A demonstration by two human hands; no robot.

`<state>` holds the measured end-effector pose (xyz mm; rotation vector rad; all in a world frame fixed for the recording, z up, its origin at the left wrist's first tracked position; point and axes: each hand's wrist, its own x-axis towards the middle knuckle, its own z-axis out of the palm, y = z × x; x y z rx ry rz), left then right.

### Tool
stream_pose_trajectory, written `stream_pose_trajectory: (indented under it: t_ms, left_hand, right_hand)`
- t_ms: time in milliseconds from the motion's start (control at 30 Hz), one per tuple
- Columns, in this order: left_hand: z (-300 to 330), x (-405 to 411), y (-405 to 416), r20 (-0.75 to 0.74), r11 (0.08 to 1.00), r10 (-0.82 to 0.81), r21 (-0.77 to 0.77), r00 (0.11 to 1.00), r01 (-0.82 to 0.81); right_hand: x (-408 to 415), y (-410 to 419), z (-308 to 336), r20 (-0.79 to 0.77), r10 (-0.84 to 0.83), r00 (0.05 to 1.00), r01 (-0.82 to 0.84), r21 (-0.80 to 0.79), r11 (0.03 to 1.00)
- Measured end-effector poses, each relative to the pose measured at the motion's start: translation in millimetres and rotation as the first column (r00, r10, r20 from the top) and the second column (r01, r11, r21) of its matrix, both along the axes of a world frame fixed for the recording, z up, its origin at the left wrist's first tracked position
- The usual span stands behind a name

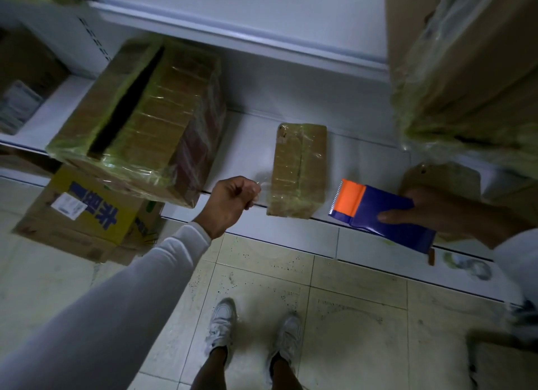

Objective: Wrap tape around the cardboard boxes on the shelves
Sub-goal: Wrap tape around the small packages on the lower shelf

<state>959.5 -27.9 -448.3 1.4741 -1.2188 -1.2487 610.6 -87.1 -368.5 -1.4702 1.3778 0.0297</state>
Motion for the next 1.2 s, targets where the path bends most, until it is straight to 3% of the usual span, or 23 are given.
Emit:
stream_pose_trajectory:
  t_ms: [133, 267, 333, 400, 467, 533, 767, 933, 1033, 1100, 1167, 1200]
  left_hand:
    - [-14, -10, -13, -0.002, 0.994, 0.036, 0.104, 0.999, -0.036]
    - [-28, -21, -15, 0.028, 0.976, 0.093, 0.194, 0.995, -0.097]
    - [-34, -13, -17, 0.194, 0.951, 0.141, 0.245, 0.971, -0.187]
    - [-35, -6, -12, 0.416, 0.953, 0.155, 0.177, 0.896, -0.247]
    - [-29, -9, -7, 0.418, 0.984, 0.16, 0.009, 0.894, -0.18]
    - [-24, -19, -3, 0.4, 0.996, 0.044, -0.084, 0.916, -0.011]
    - [-19, -11, -17, 0.459, 0.953, -0.222, -0.084, 0.86, 0.29]
    - [-13, -4, -27, 0.636, 0.877, -0.322, -0.08, 0.701, 0.474]
    - [-6, -4, -35, 0.783, 0.826, -0.287, -0.089, 0.552, 0.556]
    - [1, -4, -37, 0.894, 0.818, -0.203, -0.069, 0.4, 0.571]
    - [5, -6, -39, 0.979, 0.831, -0.081, -0.039, 0.188, 0.556]
    - [7, -8, -40, 0.99, 0.831, -0.023, -0.059, 0.14, 0.552]
  right_hand:
    - [9, -7, -16, -0.094, 0.008, 0.996, -0.007, 0.01, 1.0]
    - [17, -9, -31, -0.063, 0.028, 0.998, -0.026, 0.034, 0.999]
    - [19, -9, -32, -0.082, 0.027, 0.996, -0.025, 0.03, 0.999]
    - [20, -7, -29, -0.096, 0.014, 0.995, -0.011, 0.028, 1.0]
    - [20, -6, -31, -0.102, 0.015, 0.995, -0.014, 0.013, 1.0]
    - [24, -4, -33, -0.11, 0.034, 0.993, -0.032, 0.014, 0.999]
    - [16, 0, -52, -0.083, 0.015, 0.996, -0.015, 0.003, 1.0]
    - [18, 6, -55, -0.048, 0.007, 0.999, -0.006, 0.024, 1.0]
    - [24, 11, -52, -0.026, 0.007, 1.0, -0.006, 0.02, 1.0]
    - [30, 14, -52, -0.013, -0.001, 1.0, 0.001, 0.029, 1.0]
    - [36, 17, -52, -0.004, -0.011, 1.0, 0.011, 0.023, 1.0]
    - [40, 17, -53, -0.005, -0.013, 1.0, 0.013, 0.014, 1.0]
